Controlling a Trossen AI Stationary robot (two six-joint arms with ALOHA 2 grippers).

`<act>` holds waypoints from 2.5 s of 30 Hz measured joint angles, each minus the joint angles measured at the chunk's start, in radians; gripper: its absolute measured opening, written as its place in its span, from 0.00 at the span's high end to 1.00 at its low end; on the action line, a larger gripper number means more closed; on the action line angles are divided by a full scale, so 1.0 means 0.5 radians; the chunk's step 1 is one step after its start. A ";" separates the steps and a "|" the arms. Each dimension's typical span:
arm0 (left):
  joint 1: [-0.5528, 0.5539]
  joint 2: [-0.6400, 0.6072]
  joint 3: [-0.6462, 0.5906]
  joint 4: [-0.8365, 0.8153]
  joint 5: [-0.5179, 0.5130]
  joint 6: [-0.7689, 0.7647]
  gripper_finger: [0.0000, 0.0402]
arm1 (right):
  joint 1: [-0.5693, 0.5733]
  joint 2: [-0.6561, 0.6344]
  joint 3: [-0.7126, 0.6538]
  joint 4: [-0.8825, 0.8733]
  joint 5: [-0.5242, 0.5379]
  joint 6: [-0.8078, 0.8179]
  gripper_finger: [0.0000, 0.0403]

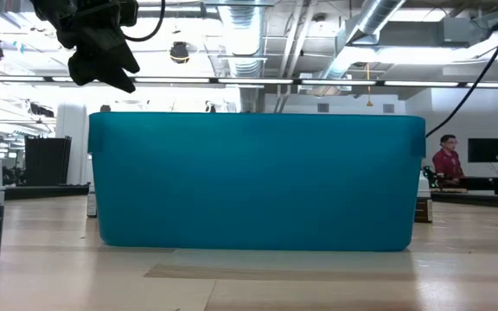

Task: Pick & Place food coloring
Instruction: Put the big orange food coloring bottle into the blue container

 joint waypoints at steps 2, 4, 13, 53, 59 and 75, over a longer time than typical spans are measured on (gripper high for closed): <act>0.000 0.000 0.000 0.000 0.000 0.000 0.47 | 0.000 -0.002 0.000 -0.001 0.001 0.000 0.72; 0.000 0.000 0.000 0.001 0.000 0.000 0.47 | 0.000 -0.002 0.000 0.000 0.002 0.000 0.74; 0.000 0.000 0.000 0.001 0.000 0.000 0.47 | 0.000 -0.002 0.000 0.003 0.002 0.000 0.77; -0.001 0.000 0.001 0.001 0.000 0.021 0.47 | -0.140 -0.002 0.000 0.008 0.000 -0.246 0.48; -0.001 0.000 0.001 0.001 0.000 0.051 0.47 | -0.144 -0.002 0.000 0.008 -0.034 -0.246 0.57; 0.000 0.000 0.001 0.001 0.001 0.052 0.47 | -0.143 -0.002 0.001 0.024 -0.013 -0.197 0.73</act>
